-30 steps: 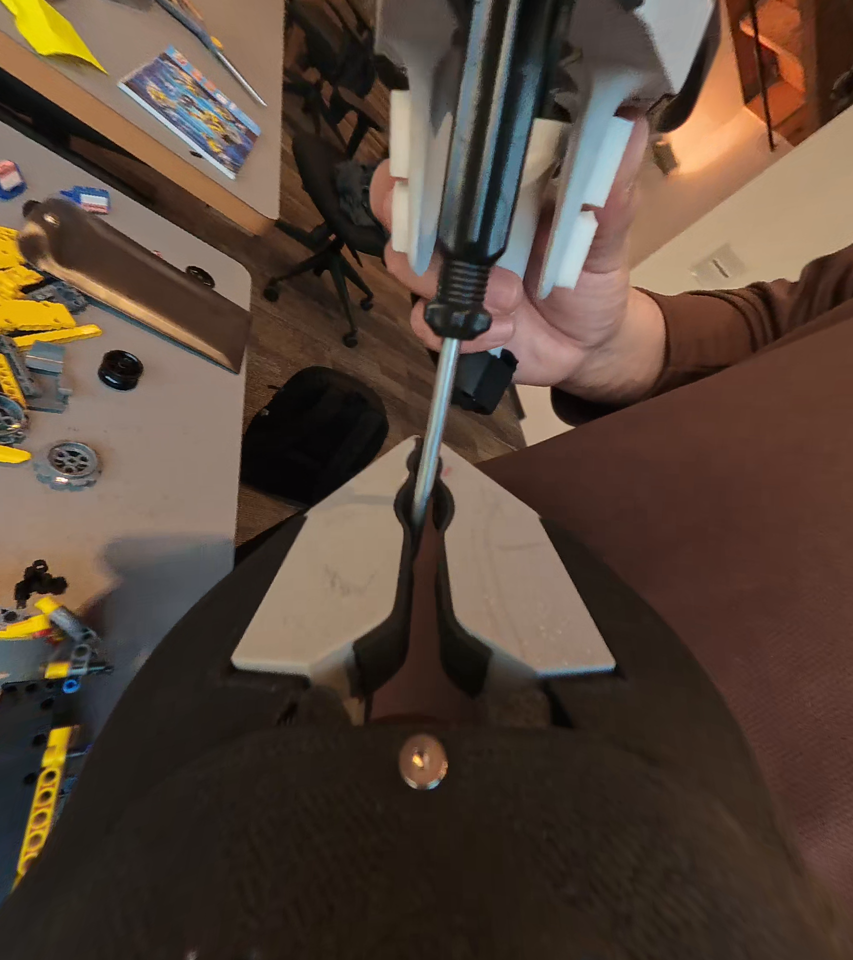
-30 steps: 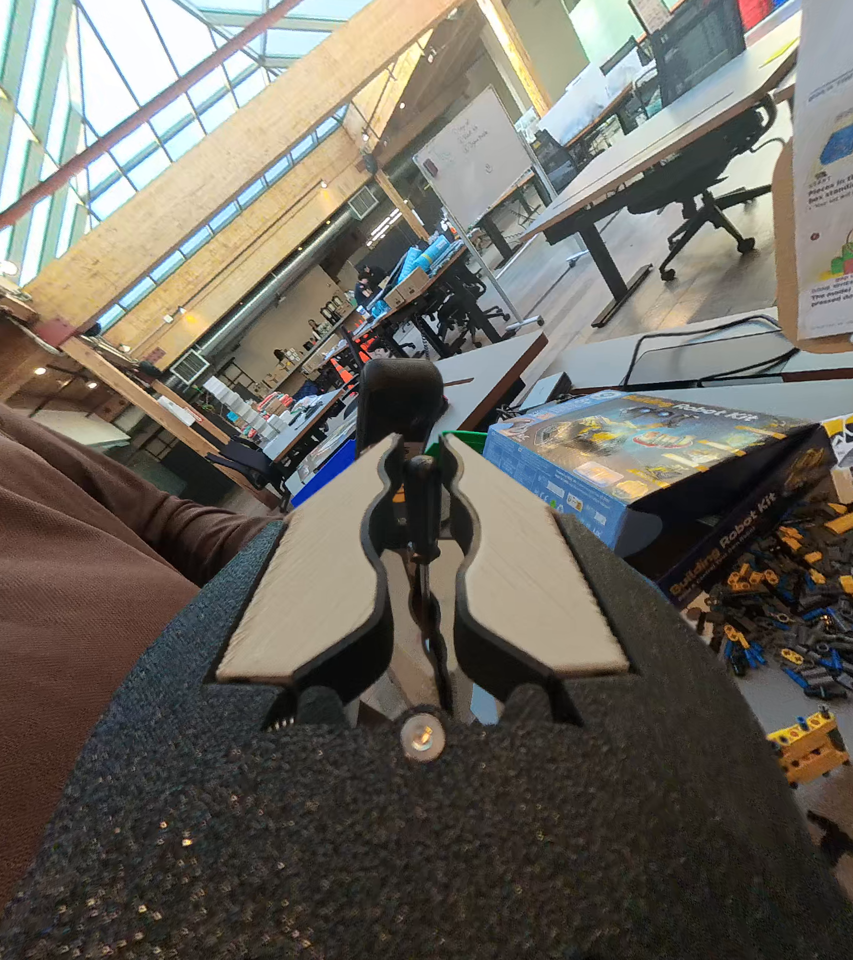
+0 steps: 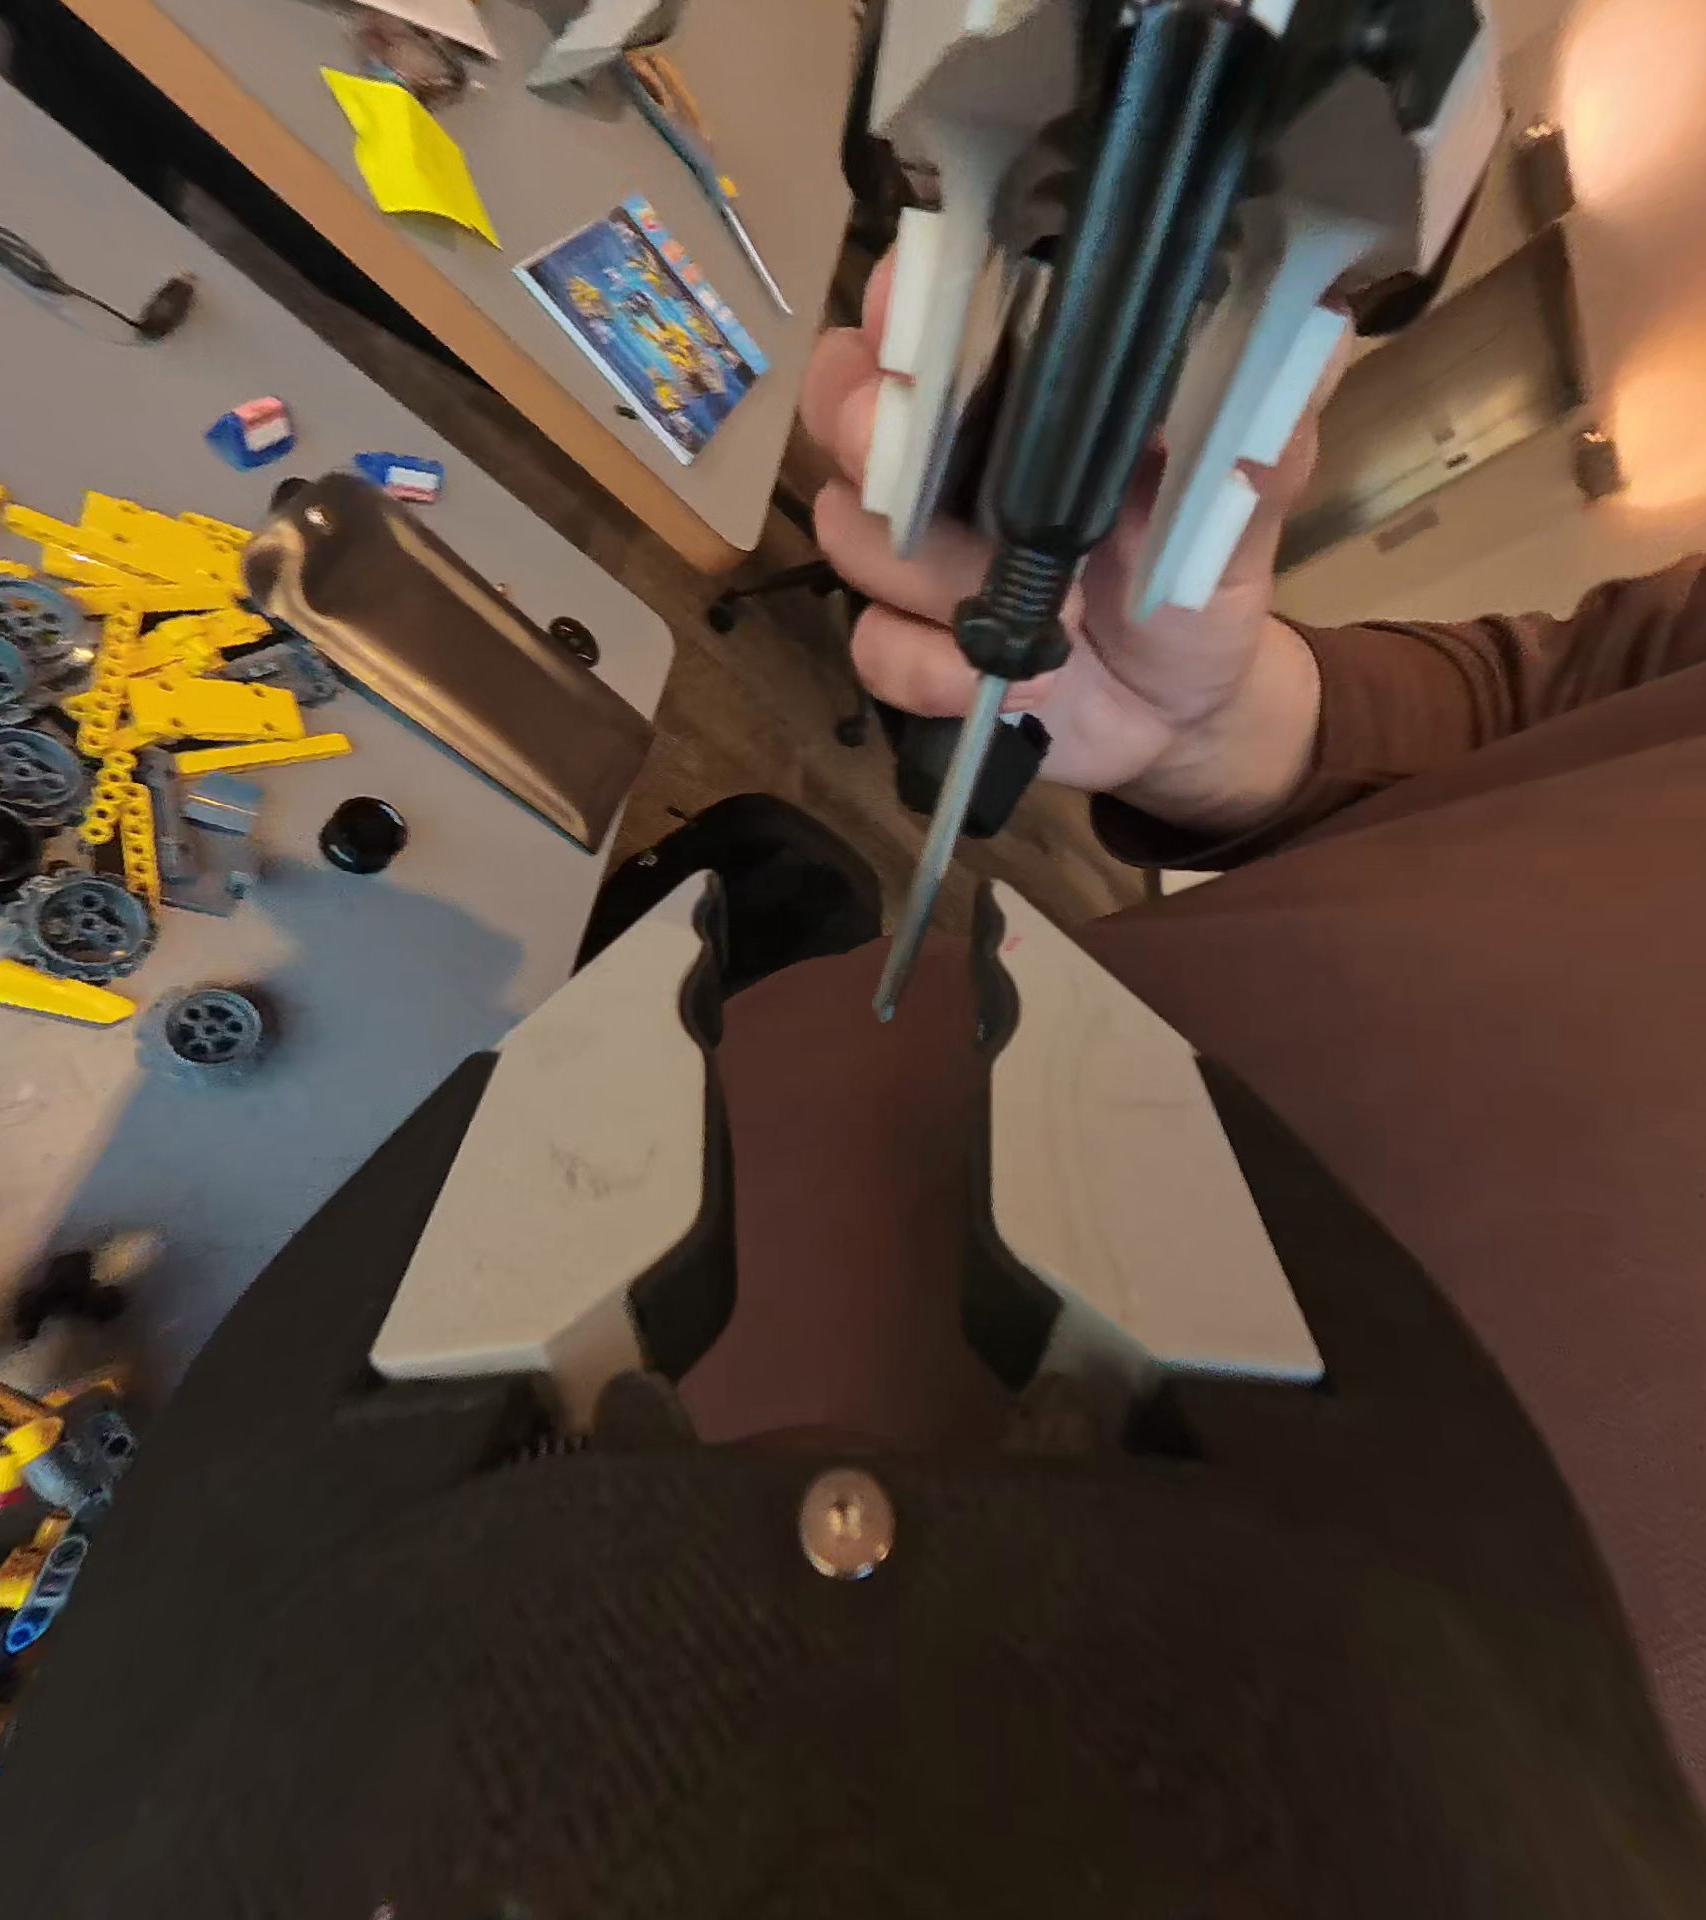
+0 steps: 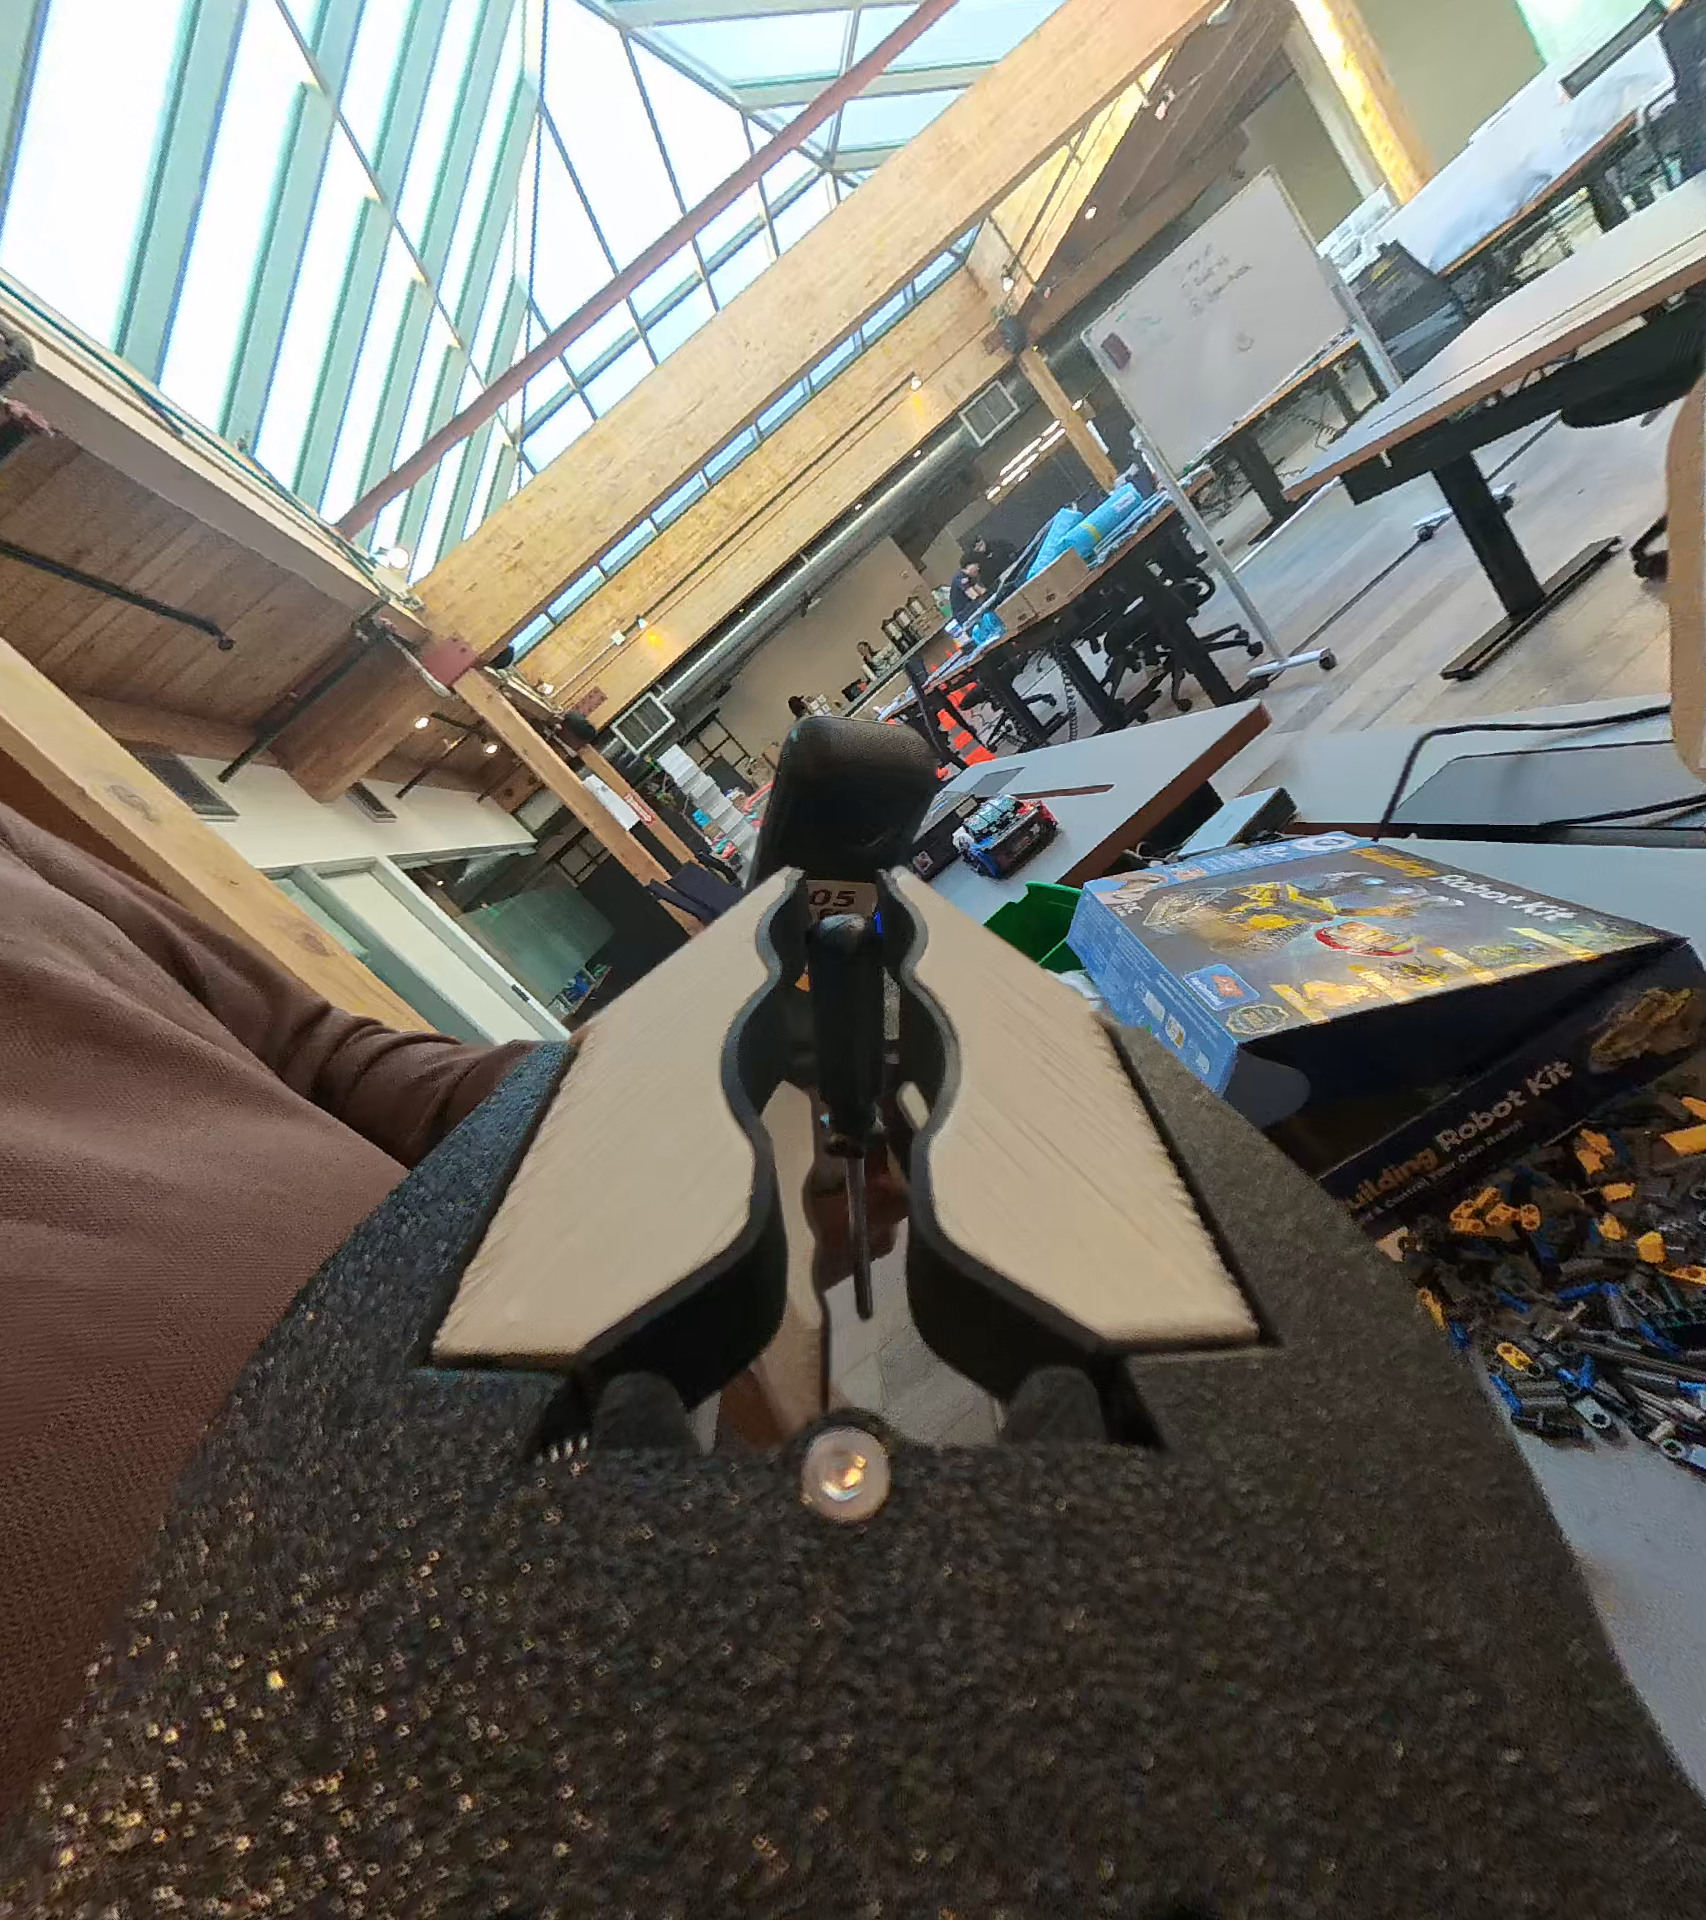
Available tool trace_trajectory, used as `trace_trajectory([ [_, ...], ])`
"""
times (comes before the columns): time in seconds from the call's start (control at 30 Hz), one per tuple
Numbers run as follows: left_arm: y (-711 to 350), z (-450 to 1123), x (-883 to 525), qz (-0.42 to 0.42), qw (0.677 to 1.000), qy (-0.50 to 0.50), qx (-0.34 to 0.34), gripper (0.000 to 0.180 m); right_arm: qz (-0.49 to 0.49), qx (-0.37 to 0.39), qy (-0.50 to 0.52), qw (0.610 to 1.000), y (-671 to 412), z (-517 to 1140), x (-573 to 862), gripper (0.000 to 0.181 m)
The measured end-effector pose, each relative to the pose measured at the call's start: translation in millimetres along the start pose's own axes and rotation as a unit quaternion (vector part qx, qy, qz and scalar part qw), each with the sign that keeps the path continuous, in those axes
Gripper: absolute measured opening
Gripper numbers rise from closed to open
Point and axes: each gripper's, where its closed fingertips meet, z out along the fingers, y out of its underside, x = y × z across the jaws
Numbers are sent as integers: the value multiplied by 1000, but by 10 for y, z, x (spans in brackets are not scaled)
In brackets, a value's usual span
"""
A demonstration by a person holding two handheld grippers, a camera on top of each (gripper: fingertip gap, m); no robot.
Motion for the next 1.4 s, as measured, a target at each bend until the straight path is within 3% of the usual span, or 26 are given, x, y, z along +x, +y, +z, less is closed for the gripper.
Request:
trace_trajectory([
  [0.2,416,-107,-45,3,999,26,-32,34,-10,-5,45,999,235,230,-5,12],
  [0.57,163,-438,-59,33,998,40,35,24,-3,10,69,998,195,378,9,11],
  [0.63,143,-456,-48,39,998,38,44,11,-3,5,67,998,204,386,7,12],
  [0.73,139,-542,-54,37,998,27,47,16,-9,2,70,997,193,350,41,11],
  [0.8,128,-583,-80,39,998,19,54,3,-8,-1,65,998,201,324,46,12],
  [0.97,228,-568,-281,125,990,-55,-31,2,-1,-35,67,997,334,234,177,12],
  [1.07,315,-581,-386,166,980,-64,-94,2,-4,-98,51,994,500,100,238,12],
  [1.23,538,-612,-649,139,975,-58,-160,2,-80,-215,106,968,795,-199,512,16],
  [1.4,818,-556,-721,134,970,-49,-197,2,-102,-261,104,954,1007,-225,456,30],
])
